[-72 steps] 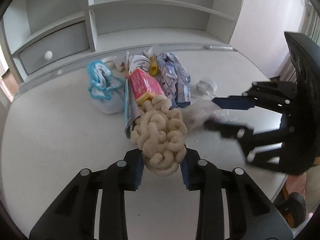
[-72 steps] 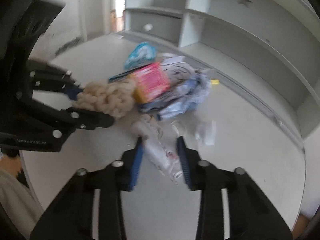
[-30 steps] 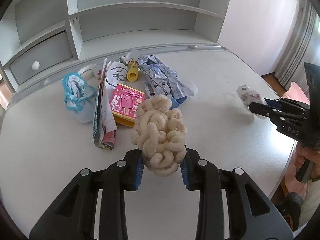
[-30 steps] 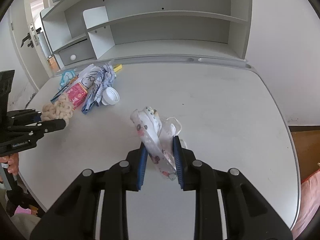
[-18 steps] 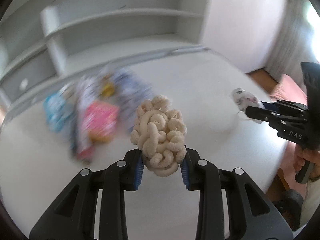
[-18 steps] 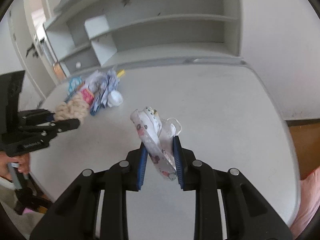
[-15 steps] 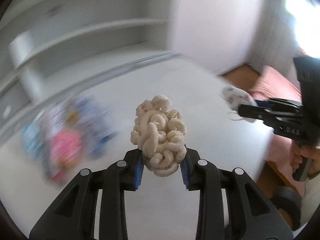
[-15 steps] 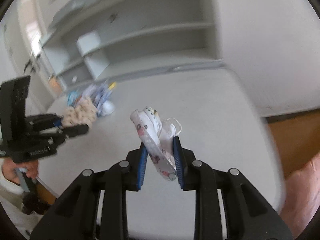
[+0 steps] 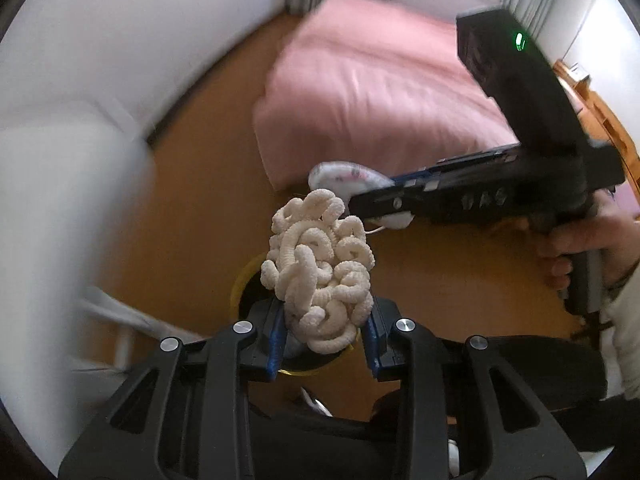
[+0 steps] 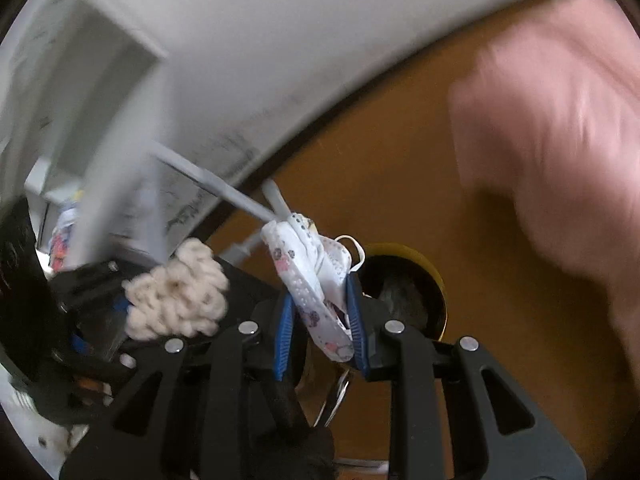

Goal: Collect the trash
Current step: 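Carry both items over the wastebasket and open both grippers to drop them, then return both grippers to the desk toward the remaining trash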

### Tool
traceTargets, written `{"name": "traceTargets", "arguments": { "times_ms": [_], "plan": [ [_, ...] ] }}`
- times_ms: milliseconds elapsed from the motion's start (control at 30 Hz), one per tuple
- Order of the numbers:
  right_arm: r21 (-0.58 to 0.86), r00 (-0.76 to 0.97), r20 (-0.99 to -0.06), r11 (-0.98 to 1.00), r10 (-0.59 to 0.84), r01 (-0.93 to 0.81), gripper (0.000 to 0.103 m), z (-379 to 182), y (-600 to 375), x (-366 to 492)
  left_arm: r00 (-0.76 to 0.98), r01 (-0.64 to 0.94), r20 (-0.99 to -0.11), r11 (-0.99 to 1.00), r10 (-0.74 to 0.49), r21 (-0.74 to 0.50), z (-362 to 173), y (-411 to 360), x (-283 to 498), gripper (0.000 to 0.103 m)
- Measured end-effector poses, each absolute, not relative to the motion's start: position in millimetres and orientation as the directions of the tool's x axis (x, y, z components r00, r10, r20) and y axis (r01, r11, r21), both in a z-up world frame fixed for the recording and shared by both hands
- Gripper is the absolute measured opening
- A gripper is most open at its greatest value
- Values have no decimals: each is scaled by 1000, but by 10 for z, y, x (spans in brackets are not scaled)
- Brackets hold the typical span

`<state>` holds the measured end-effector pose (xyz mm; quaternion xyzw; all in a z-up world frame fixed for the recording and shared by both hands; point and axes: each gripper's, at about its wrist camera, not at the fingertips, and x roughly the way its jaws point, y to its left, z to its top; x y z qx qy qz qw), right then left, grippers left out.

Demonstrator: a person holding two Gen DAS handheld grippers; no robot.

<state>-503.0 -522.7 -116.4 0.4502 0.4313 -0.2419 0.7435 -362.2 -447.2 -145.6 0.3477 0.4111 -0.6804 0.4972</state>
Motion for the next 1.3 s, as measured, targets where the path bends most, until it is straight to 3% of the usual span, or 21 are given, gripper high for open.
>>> {"name": "traceTargets", "arguments": {
  "times_ms": [200, 300, 333, 367, 400, 433, 467, 600, 733, 800, 867, 933, 1033, 1100, 1300],
  "plan": [
    [522, 490, -853, 301, 181, 798, 26, -2185, -5363, -5154, -274, 961, -924, -122, -268, -250, -2314, -4776, -3661, 28],
    [547, 506, -836, 244, 212, 801, 26, -2386, -5350, -5222, -254, 967, -927, -89, -276, -239, -2378, -4779, -3638, 38],
    [549, 509, -834, 230, 211, 804, 33, -2416, -5352, -5261, -244, 970, -926, -80, -287, -230, -2355, -4790, -3620, 45],
    [554, 515, -831, 215, 211, 805, 44, -2433, -5365, -5287, -238, 971, -925, -77, -295, -225, -2355, -4777, -3650, 61],
    [558, 521, -827, 195, 212, 806, 67, -2465, -5397, -5327, -234, 972, -922, -75, -309, -222, -2335, -4777, -3635, 77],
    [555, 521, -827, 164, 210, 815, 87, -2496, -5415, -5366, -225, 974, -920, -74, -321, -213, -2321, -4768, -3632, 84],
    [550, 519, -830, 141, 206, 823, 89, -2512, -5416, -5401, -221, 975, -919, -78, -327, -207, -2307, -4765, -3656, 91],
    [531, 505, -841, 115, 196, 840, 90, -2446, -5471, -5496, -239, 970, -912, -118, -333, -212, -2248, -4737, -3722, 91],
    [483, 470, -875, 134, 119, 865, 90, -2127, -5534, -5564, -269, 963, -861, -154, -432, -223, -1775, -4530, -3759, 91],
    [395, 403, -915, 190, -7, 899, 90, -1774, -5515, -5599, -273, 962, -811, -171, -518, -215, -1373, -4370, -3735, 91],
    [232, 289, -929, 244, -232, 942, 95, -1258, -5454, -5600, -245, 969, -747, -173, -618, -174, -923, -4164, -3664, 96],
    [95, 204, -860, 247, -468, 964, 96, -715, -5312, -5564, -160, 986, -675, -146, -720, -78, -490, -3966, -3548, 96],
    [26, 202, -735, 271, -648, 962, 96, -139, -5121, -5362, -16, 1000, -580, -21, -815, 2, 2, -3690, -3264, 96],
    [68, 298, -705, 356, -644, 932, 96, 62, -5049, -5095, 57, 996, -540, 84, -840, -25, 241, -3474, -2935, 96],
    [126, 487, -721, 598, -493, 792, 96, 134, -4832, -4080, 346, 898, -579, 439, -738, -23, 359, -2708, -1914, 96]
  ]
}}
